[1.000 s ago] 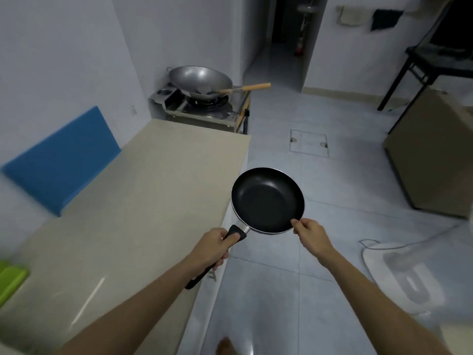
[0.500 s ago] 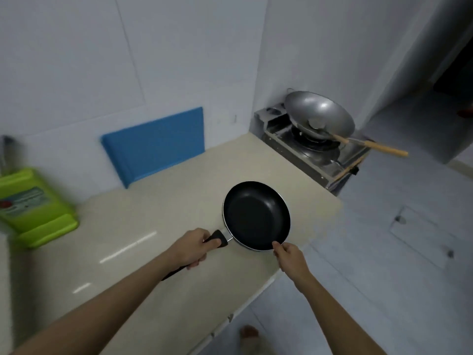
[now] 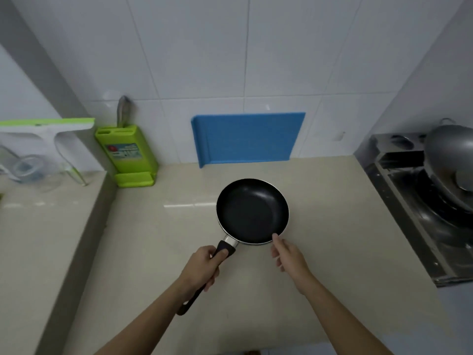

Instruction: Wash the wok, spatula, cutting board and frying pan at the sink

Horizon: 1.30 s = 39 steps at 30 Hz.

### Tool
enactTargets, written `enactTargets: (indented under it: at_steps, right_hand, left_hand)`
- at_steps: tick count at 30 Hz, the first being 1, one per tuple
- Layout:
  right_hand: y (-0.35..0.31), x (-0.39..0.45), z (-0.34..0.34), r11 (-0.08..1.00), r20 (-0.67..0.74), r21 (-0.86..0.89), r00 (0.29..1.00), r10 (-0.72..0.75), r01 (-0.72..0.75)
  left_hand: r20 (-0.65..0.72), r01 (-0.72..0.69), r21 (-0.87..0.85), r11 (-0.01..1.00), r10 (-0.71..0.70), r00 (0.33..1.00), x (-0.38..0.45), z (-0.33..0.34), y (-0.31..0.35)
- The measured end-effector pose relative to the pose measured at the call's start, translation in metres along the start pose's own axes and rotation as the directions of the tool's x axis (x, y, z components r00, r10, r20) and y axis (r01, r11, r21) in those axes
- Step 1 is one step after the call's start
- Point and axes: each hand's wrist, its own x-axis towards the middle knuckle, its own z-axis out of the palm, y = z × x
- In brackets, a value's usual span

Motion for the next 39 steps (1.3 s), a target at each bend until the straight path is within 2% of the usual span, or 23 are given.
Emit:
enactTargets:
  at_steps: [4, 12, 22, 29, 39]
  right_hand:
    - [-0.018, 0.03, 0.015, 0.995, 0.06, -0.09, 0.998, -0.027, 0.032]
    - [-0.029, 0.097, 0.044, 0.981, 0.029, -0.195, 0.999, 0.013, -0.007]
    - [-0.024, 0.129, 0.058, 0.978, -0.01, -0.202, 0.999, 0.045, -0.046]
    - [-0.019, 0.135, 0.062, 0.988, -0.016, -0.129, 0.996, 0.088, -0.089]
    - [-0.013, 0.135, 0.067, 0.988, -0.064, -0.144, 0.997, 0.043, -0.052]
  left_hand:
    - [-0.067, 0.011, -0.06, 0.998, -0.015, 0.998, 0.017, -0.004, -0.007]
    - [-0.143, -0.027, -0.113, 0.993, 0.011, 0.99, 0.063, -0.001, -0.019]
    - [-0.078, 0.018, -0.145, 0.989, -0.03, 0.997, 0.1, -0.015, -0.025]
    - [-0.048, 0.036, -0.165, 0.986, -0.045, 0.998, 0.109, -0.014, -0.031]
    - [-0.046, 0.035, -0.202, 0.979, -0.045, 0.998, 0.111, -0.006, -0.04]
